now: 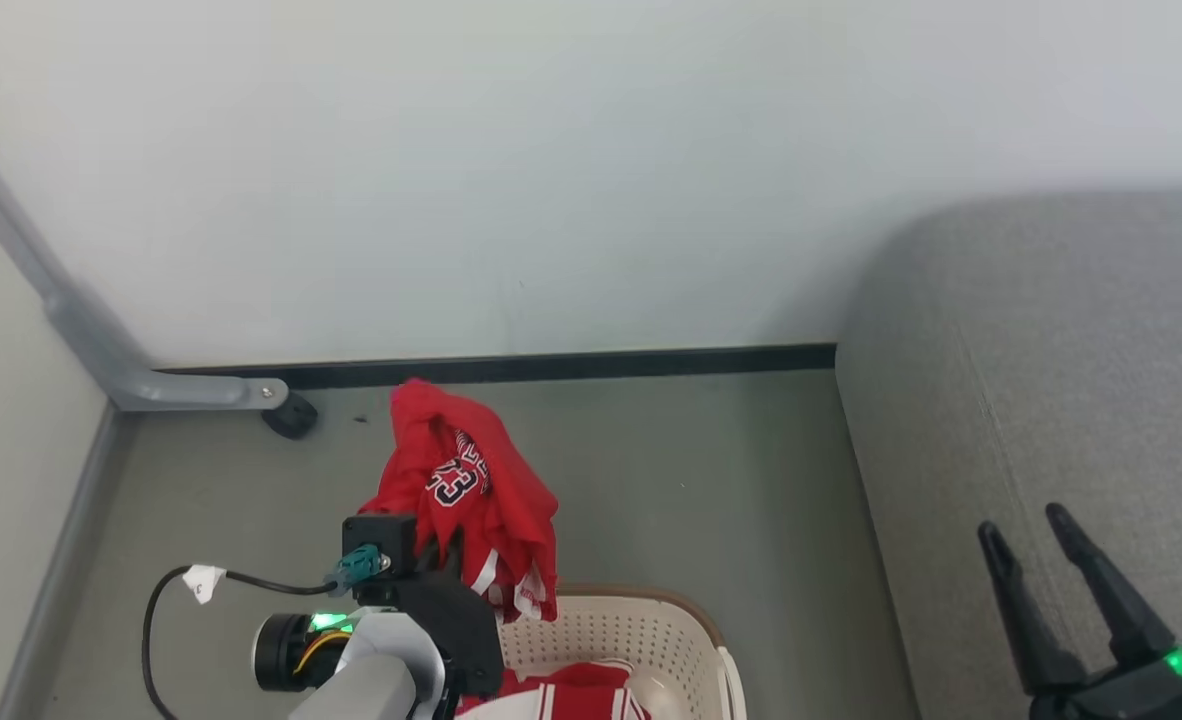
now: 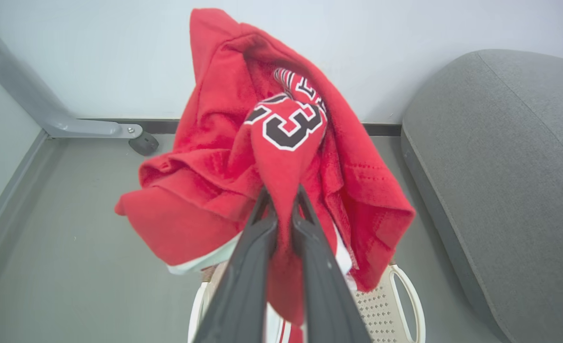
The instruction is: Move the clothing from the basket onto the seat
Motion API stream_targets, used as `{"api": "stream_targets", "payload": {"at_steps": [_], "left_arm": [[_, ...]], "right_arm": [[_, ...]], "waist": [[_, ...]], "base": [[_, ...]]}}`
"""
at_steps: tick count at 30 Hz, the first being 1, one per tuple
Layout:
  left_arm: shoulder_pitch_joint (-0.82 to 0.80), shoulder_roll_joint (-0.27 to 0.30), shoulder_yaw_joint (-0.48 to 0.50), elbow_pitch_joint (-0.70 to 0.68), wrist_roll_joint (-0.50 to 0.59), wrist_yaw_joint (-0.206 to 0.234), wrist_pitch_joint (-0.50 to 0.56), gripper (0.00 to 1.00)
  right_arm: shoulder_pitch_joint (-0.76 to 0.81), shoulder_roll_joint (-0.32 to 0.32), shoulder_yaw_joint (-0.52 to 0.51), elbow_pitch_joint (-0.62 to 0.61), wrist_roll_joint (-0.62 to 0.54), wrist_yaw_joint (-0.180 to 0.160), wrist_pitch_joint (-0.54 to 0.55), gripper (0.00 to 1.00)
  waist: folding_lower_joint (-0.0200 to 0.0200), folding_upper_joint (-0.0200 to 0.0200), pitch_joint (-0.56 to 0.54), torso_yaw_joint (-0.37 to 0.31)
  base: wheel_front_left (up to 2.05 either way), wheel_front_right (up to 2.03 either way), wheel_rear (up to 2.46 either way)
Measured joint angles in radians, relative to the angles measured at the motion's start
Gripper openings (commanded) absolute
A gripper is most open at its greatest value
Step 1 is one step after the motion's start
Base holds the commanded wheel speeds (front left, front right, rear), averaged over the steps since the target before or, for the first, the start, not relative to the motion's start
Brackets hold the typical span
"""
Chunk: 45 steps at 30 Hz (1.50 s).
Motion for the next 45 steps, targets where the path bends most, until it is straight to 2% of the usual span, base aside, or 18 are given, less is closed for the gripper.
{"api": "stream_targets", "payload": {"at_steps": [5,9,19,26,33,41,45], "left_arm": [[-0.005,0.001,0.05,-0.048,0.089,0.0,0.0,0.0],[-0.007,0.014,0.09,-0.137,0.16,0.0,0.0,0.0],[0.014,0.068,0.25,-0.43,0.31,0.0,-0.001,0.0],[0.106,0.063,0.329,-0.656,0.418,0.0,-0.001,0.0],[0.17,0.052,0.356,-0.827,0.512,0.0,-0.001,0.0],[0.193,0.039,0.378,-0.94,0.589,0.0,-0.001,0.0],[0.209,0.03,0.378,-0.971,0.616,0.0,0.0,0.0]], "right_arm": [[0.013,0.023,0.041,0.0,-0.019,0.0,0.0,1.0],[0.013,0.042,0.063,0.002,-0.023,0.0,0.0,1.0],[0.005,0.079,0.133,0.014,-0.047,0.0,0.0,1.0],[-0.021,0.086,0.179,0.008,-0.05,0.001,0.0,1.0],[-0.083,0.093,0.257,0.0,-0.06,0.001,0.009,1.0],[-0.206,0.125,0.388,0.007,-0.064,0.002,0.027,1.0],[-0.254,0.139,0.413,0.04,-0.057,0.002,0.027,1.0]], "waist": [[0.0,0.0,-0.045,0.035],[0.0001,0.0,-0.076,0.062],[0.0001,0.0,-0.127,0.113],[0.0,0.0001,-0.138,0.139],[0.0001,0.0002,-0.14,0.163],[0.0002,0.0001,-0.136,0.184],[0.0002,0.0002,-0.13,0.191]], "base": [[0.0,0.0,0.0],[0.0,0.0,0.0],[0.0,0.0,0.0],[0.0,0.0,0.0],[0.0,0.0,0.0],[0.0,0.0,0.0],[0.0,0.0,0.0]]}}
